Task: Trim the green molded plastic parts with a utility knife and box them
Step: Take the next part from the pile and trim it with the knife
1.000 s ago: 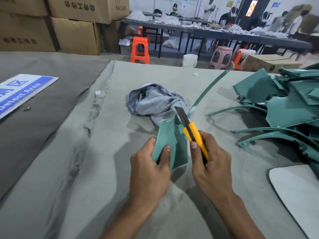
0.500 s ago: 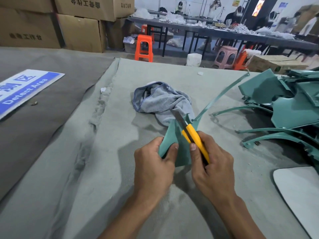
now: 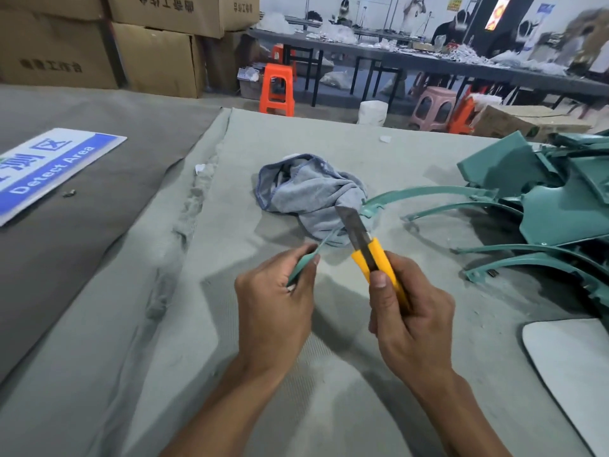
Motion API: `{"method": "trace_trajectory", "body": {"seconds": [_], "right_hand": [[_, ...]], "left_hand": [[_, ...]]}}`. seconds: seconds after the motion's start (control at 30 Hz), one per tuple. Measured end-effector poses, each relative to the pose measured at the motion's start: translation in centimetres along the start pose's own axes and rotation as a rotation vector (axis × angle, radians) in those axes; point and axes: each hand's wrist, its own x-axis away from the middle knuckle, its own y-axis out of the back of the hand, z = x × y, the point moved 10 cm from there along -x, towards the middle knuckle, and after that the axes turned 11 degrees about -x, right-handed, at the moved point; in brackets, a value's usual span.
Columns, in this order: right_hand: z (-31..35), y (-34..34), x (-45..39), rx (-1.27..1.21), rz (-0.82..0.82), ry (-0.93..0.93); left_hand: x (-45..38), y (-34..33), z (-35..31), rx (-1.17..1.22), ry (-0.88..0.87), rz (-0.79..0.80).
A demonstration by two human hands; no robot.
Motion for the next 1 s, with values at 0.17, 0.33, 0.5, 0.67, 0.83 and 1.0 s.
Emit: {"method": "trace_trajectory", "body": {"seconds": [0.17, 0.33, 0.5, 0.67, 0.83, 1.0], "right_hand": [[-0.1, -1.2, 0.0, -0.075, 0.093, -0.032], [-0.4, -2.5, 0.5, -0.103, 0.146, -0.080], [-0.8, -3.4, 1.0, -0.141, 0.178, -0.139], [-0.9, -3.3, 0.9, -0.157, 0.194, -0.171], [-0.9, -3.9, 1.2, -0.179, 0.207, -0.206], [-0.9, -2.4, 0.8, -0.065, 0.100, -0.179]], "left_hand": [[-1.1, 1.6, -0.1, -0.090, -0.107, -0.097], [-1.2, 1.8, -0.4, -0.150, -0.168, -0.088], [-1.3, 1.5, -0.3, -0.170, -0.178, -0.050], [-1.3, 1.5, 0.0, -0.188, -0.186, -0.054], [-1.6, 1.7, 0.3, -0.210, -0.177, -0.061], [-1.7, 2.1, 0.7, -0.222, -0.160, -0.083]]}}
